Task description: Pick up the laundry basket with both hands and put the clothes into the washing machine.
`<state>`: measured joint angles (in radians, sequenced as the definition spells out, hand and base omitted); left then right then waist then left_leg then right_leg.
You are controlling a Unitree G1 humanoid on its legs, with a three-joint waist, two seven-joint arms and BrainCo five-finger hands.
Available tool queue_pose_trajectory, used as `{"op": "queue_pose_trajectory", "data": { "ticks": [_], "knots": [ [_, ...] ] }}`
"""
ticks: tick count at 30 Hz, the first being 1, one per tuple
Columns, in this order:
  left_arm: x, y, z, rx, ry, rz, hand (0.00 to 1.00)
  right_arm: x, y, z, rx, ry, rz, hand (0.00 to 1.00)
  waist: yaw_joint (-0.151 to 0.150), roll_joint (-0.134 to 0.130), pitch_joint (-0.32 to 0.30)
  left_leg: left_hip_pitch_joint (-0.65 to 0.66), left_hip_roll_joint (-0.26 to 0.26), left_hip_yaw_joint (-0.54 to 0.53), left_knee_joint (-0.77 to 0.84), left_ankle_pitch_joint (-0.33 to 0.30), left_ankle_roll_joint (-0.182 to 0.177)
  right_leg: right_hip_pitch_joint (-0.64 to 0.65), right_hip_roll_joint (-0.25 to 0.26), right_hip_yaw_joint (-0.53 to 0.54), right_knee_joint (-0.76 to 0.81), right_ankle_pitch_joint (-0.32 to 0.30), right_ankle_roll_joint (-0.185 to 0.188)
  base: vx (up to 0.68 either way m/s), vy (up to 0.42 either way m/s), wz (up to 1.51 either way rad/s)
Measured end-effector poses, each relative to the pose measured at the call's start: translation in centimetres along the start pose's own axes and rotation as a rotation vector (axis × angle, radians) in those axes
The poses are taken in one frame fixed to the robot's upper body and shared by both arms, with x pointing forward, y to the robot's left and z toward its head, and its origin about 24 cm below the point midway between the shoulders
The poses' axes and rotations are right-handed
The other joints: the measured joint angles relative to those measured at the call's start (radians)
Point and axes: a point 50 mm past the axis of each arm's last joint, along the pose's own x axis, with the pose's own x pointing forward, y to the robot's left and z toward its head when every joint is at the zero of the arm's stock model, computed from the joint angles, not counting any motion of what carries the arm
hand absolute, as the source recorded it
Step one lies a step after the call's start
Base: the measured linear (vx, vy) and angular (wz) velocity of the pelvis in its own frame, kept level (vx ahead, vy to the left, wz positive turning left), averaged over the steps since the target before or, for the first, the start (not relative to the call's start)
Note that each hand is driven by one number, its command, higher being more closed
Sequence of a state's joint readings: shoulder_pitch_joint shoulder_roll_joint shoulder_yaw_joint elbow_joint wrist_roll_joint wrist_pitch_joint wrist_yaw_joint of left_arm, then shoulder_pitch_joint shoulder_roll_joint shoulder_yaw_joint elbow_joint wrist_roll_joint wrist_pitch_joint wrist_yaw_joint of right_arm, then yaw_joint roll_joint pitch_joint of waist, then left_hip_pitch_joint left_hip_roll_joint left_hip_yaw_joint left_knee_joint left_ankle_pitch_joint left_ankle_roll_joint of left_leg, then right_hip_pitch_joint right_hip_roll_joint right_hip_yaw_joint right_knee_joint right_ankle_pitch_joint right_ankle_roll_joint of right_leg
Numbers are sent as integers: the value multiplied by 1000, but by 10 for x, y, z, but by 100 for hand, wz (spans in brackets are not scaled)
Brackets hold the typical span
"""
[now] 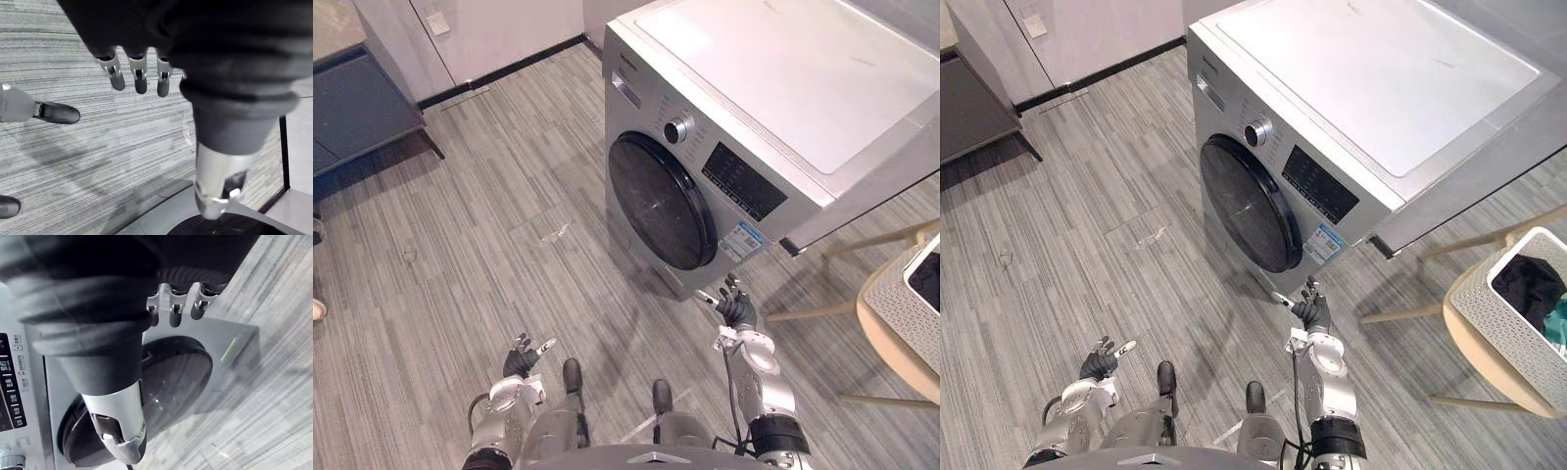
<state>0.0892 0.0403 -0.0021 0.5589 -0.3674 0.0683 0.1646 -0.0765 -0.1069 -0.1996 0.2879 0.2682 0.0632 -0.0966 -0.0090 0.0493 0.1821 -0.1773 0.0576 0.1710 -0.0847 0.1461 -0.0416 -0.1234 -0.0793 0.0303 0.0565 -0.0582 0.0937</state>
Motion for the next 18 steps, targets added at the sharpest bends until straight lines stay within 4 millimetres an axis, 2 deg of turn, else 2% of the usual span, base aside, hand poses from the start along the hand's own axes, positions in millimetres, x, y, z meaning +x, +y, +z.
{"op": "queue_pose_trajectory", "data": {
  "ticks": [1,3,7,9,12,14,16,18],
  "knots": [
    [0,-1,1,0,-3,-4,0,3,-1,6,-2,-16,-5,0,-1,3,2,-8,1,0,0,5,3,-9,0,3,1,2,0,45,-21,-8],
    [1,-3,3,-1,-10,-10,0,17,-10,35,-22,-102,-43,0,0,16,18,-41,1,0,1,34,-2,-41,-1,9,1,9,-3,16,-15,-2],
    [1,-4,4,-1,-15,-10,0,30,-21,63,-52,-166,-100,0,-4,28,46,-58,3,-8,5,52,-7,-53,4,8,2,13,-9,4,-20,5],
    [2,-8,7,5,-24,-22,0,36,-25,76,-59,-191,-118,0,-4,40,58,-83,7,-14,0,63,-8,-76,10,3,6,16,-13,-62,-18,7],
    [3,-13,12,9,-43,-40,0,53,-28,106,-82,-233,-157,0,-10,65,96,-131,17,-34,-1,81,-7,-126,18,-7,23,26,-16,-107,-1,7],
    [2,-15,12,5,-46,-46,0,62,-33,128,-97,-260,-193,0,-1,82,118,-160,24,-39,-1,83,-4,-160,27,-8,31,38,-15,-122,16,-1],
    [3,-20,15,3,-54,-60,0,68,-33,143,-98,-279,-214,0,-2,98,142,-177,26,-58,-2,79,0,-173,30,-15,31,46,-13,-98,18,4],
    [4,-25,18,15,-64,-75,0,74,-29,150,-102,-268,-214,0,1,108,150,-203,31,-63,-1,78,3,-197,30,-14,27,61,-9,-79,27,1]
  ]
}}
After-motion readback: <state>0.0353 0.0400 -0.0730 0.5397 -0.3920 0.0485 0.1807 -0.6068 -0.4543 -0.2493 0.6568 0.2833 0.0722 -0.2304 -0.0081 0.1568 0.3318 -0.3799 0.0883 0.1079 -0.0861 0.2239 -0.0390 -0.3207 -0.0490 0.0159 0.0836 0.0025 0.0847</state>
